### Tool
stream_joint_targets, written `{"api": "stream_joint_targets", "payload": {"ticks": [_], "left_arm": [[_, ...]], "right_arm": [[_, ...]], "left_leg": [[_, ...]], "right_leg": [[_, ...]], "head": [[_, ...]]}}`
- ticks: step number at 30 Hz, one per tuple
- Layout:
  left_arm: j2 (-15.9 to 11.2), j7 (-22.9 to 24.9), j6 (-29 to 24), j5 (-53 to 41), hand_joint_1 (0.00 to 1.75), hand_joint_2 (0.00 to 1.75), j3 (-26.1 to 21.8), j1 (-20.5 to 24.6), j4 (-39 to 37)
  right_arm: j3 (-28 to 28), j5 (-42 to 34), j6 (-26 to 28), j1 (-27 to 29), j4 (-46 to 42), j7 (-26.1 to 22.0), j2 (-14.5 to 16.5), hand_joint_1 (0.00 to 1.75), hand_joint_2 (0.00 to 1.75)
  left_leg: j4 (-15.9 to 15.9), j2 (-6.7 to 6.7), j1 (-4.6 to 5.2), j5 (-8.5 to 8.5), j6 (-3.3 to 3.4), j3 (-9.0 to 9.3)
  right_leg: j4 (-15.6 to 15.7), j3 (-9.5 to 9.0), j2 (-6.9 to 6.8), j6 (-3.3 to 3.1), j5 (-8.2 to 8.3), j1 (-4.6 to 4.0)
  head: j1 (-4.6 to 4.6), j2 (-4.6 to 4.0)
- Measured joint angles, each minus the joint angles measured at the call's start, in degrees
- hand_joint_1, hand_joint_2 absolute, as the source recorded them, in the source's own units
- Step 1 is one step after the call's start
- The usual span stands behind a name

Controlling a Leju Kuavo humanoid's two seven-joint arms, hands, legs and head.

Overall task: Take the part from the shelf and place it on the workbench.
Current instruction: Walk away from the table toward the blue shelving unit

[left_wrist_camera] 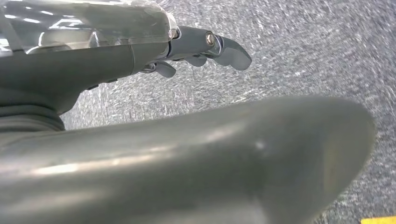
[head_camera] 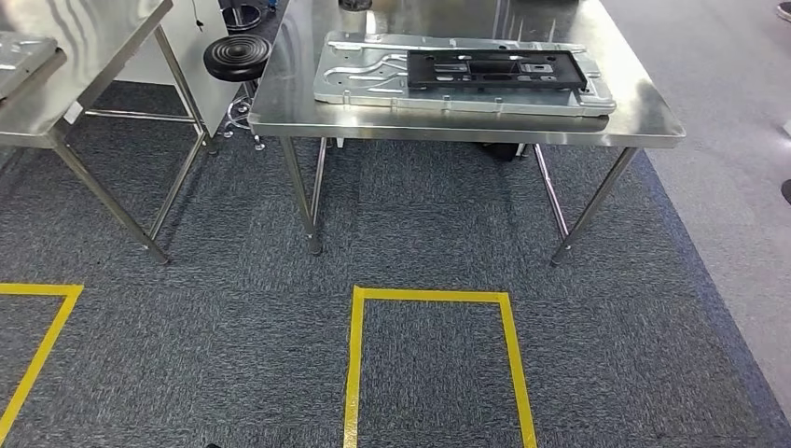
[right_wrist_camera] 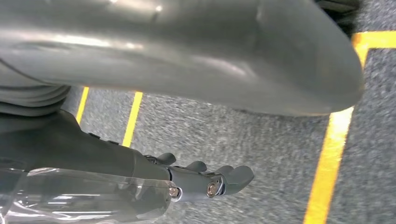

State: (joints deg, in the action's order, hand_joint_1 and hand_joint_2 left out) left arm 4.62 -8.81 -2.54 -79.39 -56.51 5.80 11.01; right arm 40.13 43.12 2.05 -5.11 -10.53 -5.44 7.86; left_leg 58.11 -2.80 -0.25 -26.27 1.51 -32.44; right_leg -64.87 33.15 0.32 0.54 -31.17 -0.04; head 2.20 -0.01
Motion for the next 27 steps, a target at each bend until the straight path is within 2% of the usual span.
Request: {"api": "stream_joint_targets", "payload": {"ticks": [1, 2, 4, 6, 7, 8, 10, 11, 12, 13, 15, 16, 17, 18, 20, 21, 22, 23, 24, 25, 26, 27], "left_arm": [[0.07, 0.04, 0.01, -0.01, 0.00, 0.00, 0.01, 0.00, 0.00], [0.13, 0.09, 0.06, 0.02, 0.00, 0.00, 0.01, 0.00, 0.00], [0.19, 0.20, 0.30, 0.13, 0.00, 0.00, 0.01, -0.02, -0.01], [0.20, 0.34, 0.67, 0.21, 0.00, 0.00, 0.01, -0.06, -0.02], [0.21, 0.43, 0.81, 0.23, 0.00, 0.00, 0.01, -0.05, -0.02], [0.22, 0.55, 0.93, 0.24, 0.00, 0.00, 0.01, 0.00, -0.02], [0.22, 0.68, 1.02, 0.27, 0.00, 0.00, 0.01, 0.17, -0.02], [0.22, 0.72, 1.02, 0.28, 0.00, 0.00, 0.01, 0.21, -0.02], [0.21, 0.73, 1.03, 0.30, 0.00, 0.00, 0.01, 0.21, -0.02], [0.21, 0.74, 1.08, 0.32, 0.00, 0.00, 0.01, 0.19, -0.02], [0.20, 0.74, 1.25, 0.40, 0.00, 0.00, 0.01, 0.26, -0.01], [0.19, 0.74, 1.38, 0.43, 0.00, 0.00, 0.01, 0.38, 0.00], [0.19, 0.74, 1.48, 0.45, 0.00, 0.00, 0.01, 0.48, 0.00], [0.19, 0.74, 1.55, 0.43, 0.00, 0.00, 0.01, 0.55, 0.01], [0.19, 0.76, 1.61, 0.32, 0.00, 0.00, 0.00, 0.52, 0.00], [0.21, 0.78, 1.62, 0.26, 0.00, 0.00, 0.00, 0.56, -0.01], [0.23, 0.81, 1.61, 0.21, 0.00, 0.00, 0.01, 0.64, -0.01], [0.25, 0.84, 1.56, 0.17, 0.00, 0.00, 0.01, 0.73, -0.01], [0.27, 0.87, 1.47, 0.14, 0.00, 0.00, 0.00, 0.81, 0.00], [0.26, 0.90, 1.32, 0.11, 0.00, 0.44, -0.01, 0.83, 0.01], [0.26, 0.93, 1.13, 0.09, 0.00, 0.87, -0.01, 0.80, 0.01], [0.26, 1.00, 0.93, 0.08, 0.00, 1.31, -0.01, 0.76, 0.01]], "right_arm": [[0.01, -0.08, 0.05, -0.06, -0.01, -0.06, -0.03, 0.00, 0.00], [0.01, -0.16, 0.10, -0.15, -0.01, -0.07, -0.05, 0.00, 0.00], [0.02, -0.25, 0.15, -0.33, -0.01, -0.05, -0.09, 0.00, 0.00], [0.02, -0.26, 0.21, -0.39, 0.01, 0.10, -0.05, 0.00, 0.00], [0.03, -0.26, 0.27, -0.37, 0.01, 0.19, -0.03, 0.00, 0.00], [0.03, -0.26, 0.32, -0.36, 0.02, 0.30, -0.01, 0.00, 0.00], [0.04, -0.26, 0.38, -0.34, 0.02, 0.43, 0.01, 0.00, 0.00], [0.04, -0.26, 0.37, -0.32, 0.02, 0.47, 0.01, 0.00, 0.00], [0.04, -0.26, 0.37, -0.31, 0.02, 0.51, 0.02, 0.00, 0.00], [0.04, -0.26, 0.38, -0.31, 0.02, 0.57, 0.04, 0.00, 0.00], [0.04, -0.26, 0.40, -0.39, 0.02, 0.88, 0.11, 0.00, 0.00], [0.04, -0.26, 0.32, -0.46, 0.02, 1.20, 0.14, 0.00, 0.00], [0.05, -0.26, 0.22, -0.52, 0.02, 1.57, 0.16, 0.00, 0.44], [0.07, -0.24, 0.14, -0.57, 0.02, 1.98, 0.17, 0.00, 0.87], [0.08, -0.04, 0.24, -0.52, 0.02, 2.81, 0.18, 0.00, 1.75], [0.08, 0.17, 0.48, -0.49, 0.03, 3.17, 0.19, 0.00, 1.75], [0.08, 0.46, 0.78, -0.46, 0.03, 3.46, 0.19, 0.00, 1.75], [0.08, 0.75, 1.07, -0.45, 0.04, 3.65, 0.19, 0.00, 1.31], [0.08, 1.00, 1.33, -0.47, 0.04, 3.73, 0.19, 0.00, 0.87], [0.08, 1.20, 1.55, -0.48, 0.04, 3.77, 0.19, 0.00, 0.87], [0.08, 1.32, 1.70, -0.49, 0.04, 3.78, 0.19, 0.00, 0.87], [0.08, 1.48, 1.75, -0.49, 0.04, 3.77, 0.20, 0.00, 1.31]], "left_leg": [[0.04, -0.21, 0.11, 0.06, -0.09, -0.02], [0.06, -0.40, 0.13, 0.18, -0.32, -0.12], [-0.04, -0.57, 0.09, 0.60, -1.00, -0.38], [0.11, -0.13, 0.09, 0.33, -1.67, -0.58], [1.09, 0.42, 0.13, -0.73, -1.94, -0.96], [3.19, 1.05, 0.12, -2.56, -2.16, -1.73], [10.03, 1.86, -0.12, -7.05, -2.67, -4.10], [13.11, 1.98, -0.24, -8.53, -2.96, -4.96], [14.60, 2.08, -0.36, -9.01, -3.23, -5.03], [13.88, 2.22, -0.49, -8.43, -3.45, -4.04], [6.94, 2.57, -0.78, -5.83, -3.69, 0.48], [3.39, 2.64, -0.75, -4.84, -3.52, 2.46], [0.99, 2.63, -0.71, -4.30, -3.19, 3.69], [-0.08, 2.57, -0.61, -4.14, -2.73, 4.07], [-0.06, 2.44, -0.42, -3.48, -1.75, 3.61], [-0.18, 2.50, -0.46, -2.98, -1.33, 3.36], [-0.34, 2.55, -0.53, -2.45, -0.93, 2.94], [-0.51, 2.60, -0.63, -1.89, -0.56, 2.37], [-0.55, 2.62, -0.68, -1.41, -0.29, 1.74], [-0.55, 2.60, -0.65, -0.96, -0.13, 1.01], [-0.52, 2.60, -0.62, -0.49, -0.09, 0.31], [-0.49, 2.59, -0.59, 0.00, -0.14, -0.35]], "right_leg": [[3.69, -1.55, 0.31, -0.56, 1.56, -0.19], [6.06, -2.48, 0.56, -0.94, 2.41, -0.38], [7.23, -2.65, 0.68, -1.22, 2.84, -0.57], [8.11, -2.62, 0.41, -1.43, 3.70, -0.22], [8.65, -2.60, 0.18, -1.64, 4.21, -0.04], [9.08, -2.48, -0.10, -1.77, 4.63, 0.14], [8.97, -1.79, -0.63, -1.90, 5.06, 0.04], [8.71, -1.30, -0.91, -1.83, 5.22, 0.04], [8.38, -0.77, -1.16, -1.73, 5.36, 0.08], [7.97, -0.21, -1.35, -1.59, 5.50, 0.15], [6.99, 0.90, -1.59, -1.26, 5.72, 0.32], [6.47, 1.40, -1.65, -1.02, 5.84, 0.28], [6.09, 1.77, -1.69, -0.72, 6.00, 0.22], [5.87, 2.02, -1.69, -0.36, 6.24, 0.15], [5.95, 2.19, -1.65, 0.42, 6.91, 0.16], [5.78, 2.40, -1.48, 0.80, 6.74, 0.27], [4.94, 2.83, -1.24, 1.15, 5.63, 0.35], [3.00, 3.60, -1.01, 1.46, 3.62, 0.45], [0.02, 4.65, -0.78, 1.71, 0.89, 0.57], [-3.67, 5.77, -0.71, 1.89, -1.77, 0.62], [-7.20, 6.66, -0.68, 2.01, -3.55, 0.70], [-9.45, 6.87, -0.67, 2.06, -4.15, 0.75]], "head": [[-0.01, 0.00], [-0.01, 0.00], [0.01, 0.00], [0.01, 0.00], [0.01, 0.00], [0.01, 0.01], [0.01, 0.00], [0.01, -0.01], [0.01, -0.01], [0.01, -0.01], [0.01, 0.00], [0.01, 0.00], [0.01, 0.00], [0.01, 0.00], [0.01, 0.01], [0.01, 0.01], [0.01, 0.01], [0.01, 0.01], [0.01, 0.00], [0.01, 0.00], [0.01, 0.00], [0.01, 0.00]]}}
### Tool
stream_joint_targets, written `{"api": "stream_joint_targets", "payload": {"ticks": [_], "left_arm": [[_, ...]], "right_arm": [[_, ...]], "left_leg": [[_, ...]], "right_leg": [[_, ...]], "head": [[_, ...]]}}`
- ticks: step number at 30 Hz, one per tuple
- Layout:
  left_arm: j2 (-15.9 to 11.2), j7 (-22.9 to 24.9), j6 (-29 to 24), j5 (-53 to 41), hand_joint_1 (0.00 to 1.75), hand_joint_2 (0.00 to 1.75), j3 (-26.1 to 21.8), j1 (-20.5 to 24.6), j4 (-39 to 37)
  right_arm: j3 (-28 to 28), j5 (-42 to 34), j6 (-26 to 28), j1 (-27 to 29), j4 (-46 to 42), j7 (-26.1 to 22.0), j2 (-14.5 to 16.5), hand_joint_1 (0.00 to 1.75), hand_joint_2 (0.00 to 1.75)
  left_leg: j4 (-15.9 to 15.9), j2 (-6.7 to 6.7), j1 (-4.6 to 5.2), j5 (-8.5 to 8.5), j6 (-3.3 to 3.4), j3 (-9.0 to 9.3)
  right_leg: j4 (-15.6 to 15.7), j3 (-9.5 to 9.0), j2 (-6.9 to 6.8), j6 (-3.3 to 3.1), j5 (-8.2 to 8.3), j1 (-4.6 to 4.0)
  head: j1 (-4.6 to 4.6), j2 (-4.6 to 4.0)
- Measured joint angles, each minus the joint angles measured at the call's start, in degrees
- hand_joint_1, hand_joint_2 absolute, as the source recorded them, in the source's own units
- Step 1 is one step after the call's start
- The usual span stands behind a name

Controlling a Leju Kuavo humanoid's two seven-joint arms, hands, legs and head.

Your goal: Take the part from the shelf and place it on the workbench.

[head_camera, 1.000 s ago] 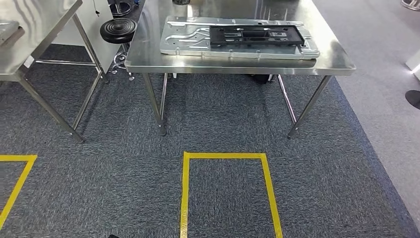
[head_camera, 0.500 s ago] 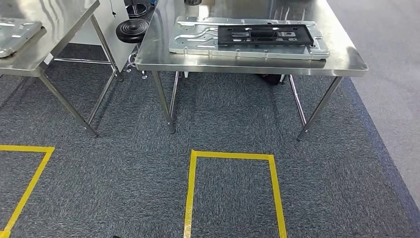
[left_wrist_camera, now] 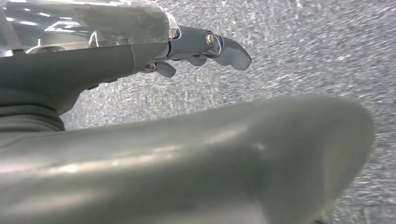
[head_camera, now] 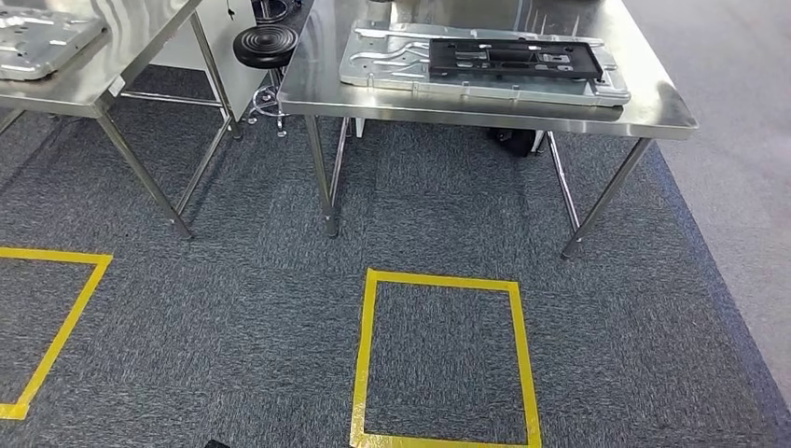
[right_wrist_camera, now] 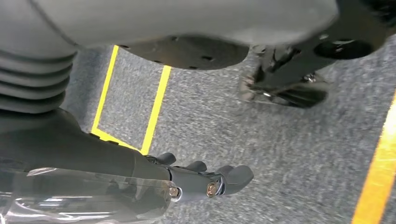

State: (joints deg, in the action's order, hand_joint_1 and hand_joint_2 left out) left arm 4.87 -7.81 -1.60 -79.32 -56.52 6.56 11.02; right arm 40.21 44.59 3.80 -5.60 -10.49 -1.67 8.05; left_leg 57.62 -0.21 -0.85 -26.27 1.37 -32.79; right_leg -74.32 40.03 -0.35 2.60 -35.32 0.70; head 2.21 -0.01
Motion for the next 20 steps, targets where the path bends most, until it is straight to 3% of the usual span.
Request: {"api": "stream_joint_targets", "payload": {"ticks": [1, 2, 3, 5, 6, 8, 10, 12, 14, 15, 16, 17, 19, 20], "left_arm": [[0.00, 0.10, -0.23, -0.01, 0.00, 1.75, 0.00, -0.05, 0.00], [0.01, 0.26, -0.44, -0.02, 0.00, 1.75, 0.00, -0.09, 0.00], [0.04, 0.41, -0.63, -0.03, 0.00, 1.75, 0.00, -0.12, -0.01], [0.11, 0.64, -0.97, -0.11, 0.00, 1.75, 0.00, -0.10, -0.01], [0.14, 0.69, -1.10, -0.16, 0.00, 1.75, 0.00, -0.07, -0.01], [0.17, 0.74, -1.31, -0.21, 0.00, 1.75, 0.00, -0.06, -0.01], [0.19, 0.82, -1.36, -0.20, 0.00, 1.75, 0.00, -0.15, -0.01], [0.22, 1.37, -0.89, -0.12, 0.00, 1.75, 0.00, -0.25, -0.02], [0.26, 2.34, 0.03, -0.01, 0.00, 1.75, 0.01, -0.37, -0.02], [0.25, 2.76, 0.44, 0.16, 0.00, 1.75, 0.09, -0.57, -0.02], [0.23, 3.06, 0.73, 0.58, 0.00, 1.75, 0.31, -0.92, -0.02], [0.20, 3.24, 0.91, 1.28, 0.00, 1.75, 0.72, -1.43, -0.02], [0.13, 3.43, 1.06, 3.49, 0.00, 1.75, 2.02, -2.50, -0.02], [0.12, 3.45, 1.08, 4.11, 0.00, 1.75, 2.41, -2.77, -0.02]], "right_arm": [[-0.01, 0.22, -0.12, 0.00, 0.00, -0.04, 0.01, 0.00, 1.75], [-0.03, 0.46, -0.39, -0.02, 0.00, -0.11, 0.01, 0.00, 1.75], [-0.06, 0.73, -0.76, -0.07, 0.00, -0.20, 0.01, 0.00, 1.75], [-0.16, 1.21, -1.42, -0.30, 0.00, -0.42, 0.01, 0.00, 1.75], [-0.24, 1.41, -1.60, -0.41, 0.00, -0.56, 0.02, 0.00, 1.75], [-0.40, 1.70, -1.81, -0.53, 0.00, -0.90, 0.08, 0.00, 0.87], [-0.53, 2.03, -1.92, -0.52, 0.00, -1.28, 0.17, 0.00, 0.87], [-0.67, 2.61, -2.06, -0.51, 0.00, -1.67, 0.33, 0.00, 1.75], [-0.95, 3.32, -2.33, -0.50, 0.00, -1.94, 0.46, 0.00, 1.75], [-1.21, 3.54, -2.48, -0.49, -0.03, -2.01, 0.49, 0.00, 1.75], [-1.61, 3.54, -2.59, -0.49, -0.15, -2.03, 0.50, 0.00, 1.75], [-2.15, 3.24, -2.65, -0.49, -0.41, -2.04, 0.50, 0.00, 1.75], [-3.53, 1.97, -2.64, -0.51, -1.21, -2.04, 0.47, 0.00, 1.75], [-3.90, 1.59, -2.63, -0.52, -1.45, -2.04, 0.46, 0.00, 1.75]], "left_leg": [[0.03, -0.01, 0.01, 0.45, -0.10, -0.59], [0.04, -0.05, 0.01, 0.86, -0.23, -1.07], [0.05, -0.10, 0.02, 1.22, -0.39, -1.41], [0.04, -0.18, 0.08, 1.85, -0.86, -1.80], [0.03, -0.19, 0.11, 2.13, -1.18, -1.87], [-0.19, -0.18, 0.10, 2.73, -1.95, -1.89], [0.52, -0.14, 0.02, 2.27, -2.55, -2.31], [5.03, -0.09, -0.03, -1.23, -2.93, -4.09], [12.65, -0.09, -0.06, -5.73, -3.23, -6.78], [15.37, -0.08, -0.06, -6.73, -3.32, -7.51], [16.24, -0.08, -0.06, -6.65, -3.34, -7.33], [14.65, -0.07, -0.06, -5.48, -3.27, -5.96], [7.05, 0.06, 0.00, -2.58, -2.85, -1.16], [4.61, 0.11, 0.02, -1.79, -2.71, 0.30]], "right_leg": [[-0.29, -0.80, 0.01, -0.04, 0.54, 0.02], [1.80, -2.79, 0.03, -0.18, 1.91, 0.03], [5.85, -5.78, 0.12, -0.44, 3.43, 0.01], [14.70, -11.57, 0.38, -1.13, 4.64, -0.21], [17.33, -13.09, 0.47, -1.47, 4.57, -0.39], [18.57, -13.46, 0.46, -2.11, 4.55, -0.72], [19.06, -13.21, 0.23, -2.99, 5.27, -0.53], [19.42, -12.75, -0.07, -3.74, 6.12, -0.36], [19.11, -11.99, -0.28, -4.10, 6.47, -0.62], [18.87, -11.63, -0.39, -4.15, 6.55, -0.74], [18.60, -11.32, -0.47, -4.18, 6.57, -0.84], [18.33, -11.11, -0.49, -4.16, 6.56, -0.90], [17.80, -10.84, -0.49, -3.91, 6.38, -1.00], [17.66, -10.79, -0.48, -3.83, 6.32, -1.02]], "head": [[0.00, 0.01], [0.00, 0.00], [0.00, 0.00], [0.01, -0.01], [0.00, -0.01], [0.00, -0.01], [0.00, 0.00], [0.00, 0.00], [0.00, 0.00], [0.00, 0.00], [0.00, -0.01], [0.00, 0.00], [0.00, -0.01], [0.00, 0.00]]}}
